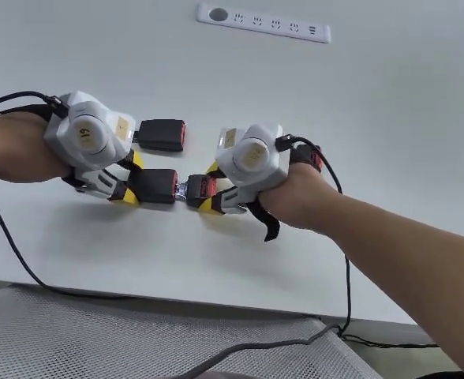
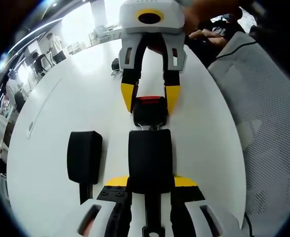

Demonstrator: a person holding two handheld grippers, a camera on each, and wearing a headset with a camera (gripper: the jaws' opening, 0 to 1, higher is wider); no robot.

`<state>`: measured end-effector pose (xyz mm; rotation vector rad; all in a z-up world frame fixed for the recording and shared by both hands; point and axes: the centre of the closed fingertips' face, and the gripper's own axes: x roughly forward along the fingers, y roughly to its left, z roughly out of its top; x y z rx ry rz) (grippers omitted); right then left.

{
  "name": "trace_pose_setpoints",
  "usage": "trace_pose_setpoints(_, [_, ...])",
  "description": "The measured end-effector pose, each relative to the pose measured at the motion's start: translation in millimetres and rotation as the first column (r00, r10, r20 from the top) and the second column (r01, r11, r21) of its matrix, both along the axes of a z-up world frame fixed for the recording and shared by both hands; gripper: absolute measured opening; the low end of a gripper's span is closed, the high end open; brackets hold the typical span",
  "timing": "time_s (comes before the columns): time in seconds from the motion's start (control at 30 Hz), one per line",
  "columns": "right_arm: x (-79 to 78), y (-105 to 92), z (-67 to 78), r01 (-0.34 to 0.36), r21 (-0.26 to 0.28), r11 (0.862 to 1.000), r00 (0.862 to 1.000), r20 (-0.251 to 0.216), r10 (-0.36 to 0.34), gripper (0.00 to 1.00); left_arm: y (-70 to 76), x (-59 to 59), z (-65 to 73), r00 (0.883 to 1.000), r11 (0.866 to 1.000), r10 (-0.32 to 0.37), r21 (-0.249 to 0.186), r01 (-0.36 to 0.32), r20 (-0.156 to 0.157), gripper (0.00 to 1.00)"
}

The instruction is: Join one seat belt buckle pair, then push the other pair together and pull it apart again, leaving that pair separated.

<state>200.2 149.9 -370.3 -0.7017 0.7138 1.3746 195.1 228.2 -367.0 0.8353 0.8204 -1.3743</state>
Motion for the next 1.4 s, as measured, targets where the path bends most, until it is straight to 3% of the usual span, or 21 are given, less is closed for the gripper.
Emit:
trace_pose_setpoints(0.23, [-0.1,0.8,0.0,0.021,-0.003,1.0,1.0,0.002,-0.021,0.31,-2.3,-4.3,5.7,1.0,1.0,0.011,0.002,-0.011,-0.002,0.29])
trace_pose_setpoints(0.27, [-0.3,6.8,2.6,0.017,0.033,0.999,1.0,0.006,-0.017,0.31,-3.3,-4.8,6.4,1.0,1.0,0.013,-0.005,-0.013,-0.001,0.29])
trace_pose_setpoints(0.3, [-2.5,13.3,-0.6,0.018,0.016,1.0,1.0,0.005,-0.018,0.31,-7.5,-6.1,7.4,1.0,1.0,0.0,-0.016,0.0,0.006,0.29])
trace_pose_setpoints(0.33, [-2.1,11.2,-2.3,0.014,-0.021,1.0,1.0,0.008,-0.014,0.31,-5.1,-5.1,8.3,1.0,1.0,0.005,0.0,-0.005,0.008,0.29])
trace_pose_setpoints(0.4, [1.0,9.5,-1.3,0.005,0.018,1.0,1.0,0.004,-0.005,0.31,-4.2,-6.6,9.7,1.0,1.0,0.011,-0.008,-0.011,0.011,0.29])
trace_pose_setpoints(0.5, [0.8,9.4,-0.2,0.007,0.017,1.0,1.0,0.002,-0.007,0.31,-3.6,-8.3,11.0,1.0,0.999,0.021,-0.027,-0.021,0.008,0.29])
trace_pose_setpoints(1.2, [1.1,6.9,-0.4,0.004,0.004,1.0,1.0,0.019,-0.004,0.31,-1.0,-9.3,7.0,1.0,1.0,0.019,0.003,-0.019,0.007,0.29])
trace_pose_setpoints(1.27, [0.0,5.8,1.0,-0.01,0.011,1.0,0.999,0.032,0.01,0.31,1.2,-9.2,6.6,0.999,0.999,0.034,-0.029,-0.034,0.007,0.29])
trace_pose_setpoints(1.4, [2.0,6.3,0.9,-0.008,0.005,1.0,0.999,0.035,0.008,0.3,0.5,-6.4,5.5,0.999,0.999,0.038,-0.033,-0.038,0.003,0.28])
